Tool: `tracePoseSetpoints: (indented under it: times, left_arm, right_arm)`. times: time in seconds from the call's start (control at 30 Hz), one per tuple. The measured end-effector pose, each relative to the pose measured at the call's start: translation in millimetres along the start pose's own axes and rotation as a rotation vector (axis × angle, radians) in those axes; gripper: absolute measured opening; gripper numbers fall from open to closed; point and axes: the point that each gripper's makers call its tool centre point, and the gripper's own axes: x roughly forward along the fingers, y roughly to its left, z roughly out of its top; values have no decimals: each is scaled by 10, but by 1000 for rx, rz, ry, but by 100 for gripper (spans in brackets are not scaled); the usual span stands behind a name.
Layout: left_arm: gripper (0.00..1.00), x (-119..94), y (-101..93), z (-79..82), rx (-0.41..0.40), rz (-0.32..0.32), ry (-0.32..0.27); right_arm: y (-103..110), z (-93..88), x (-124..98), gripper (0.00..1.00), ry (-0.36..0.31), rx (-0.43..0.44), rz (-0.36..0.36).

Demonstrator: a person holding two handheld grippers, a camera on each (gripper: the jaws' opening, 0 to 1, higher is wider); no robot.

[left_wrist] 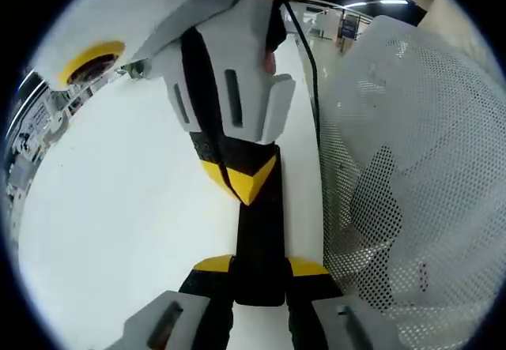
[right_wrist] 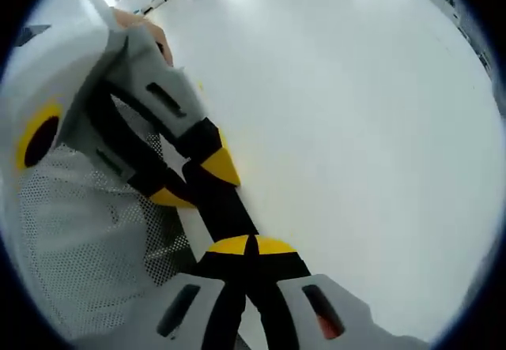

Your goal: Press the specified remote control buttons in sequence, fully releasing each button before pressing the next.

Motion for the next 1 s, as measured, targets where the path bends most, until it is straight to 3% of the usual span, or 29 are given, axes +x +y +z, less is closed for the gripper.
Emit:
tracePoseSetpoints:
  times: [0.17,0.4,0.7,0.9,1.0]
  left_arm:
    - [25,-1,-2,0,0,1,1]
    - [25,-3,-9,-2,1,-1,3]
    - [25,-4,-8,-1,1,-1,3]
    - [25,-3,-7,0,1,-3,2]
    - [25,-2,-6,1,-1,-4,0]
  right_arm:
    - [13,-19,-8,0,-75,2,-11]
    - [135,-28,-7,0,-129,-23,4]
    - [238,35,16,0,-138,-94,-3]
    - [249,31,19,0,-109,-161,-29]
    - [250,39,19,0,-84,-298,-55]
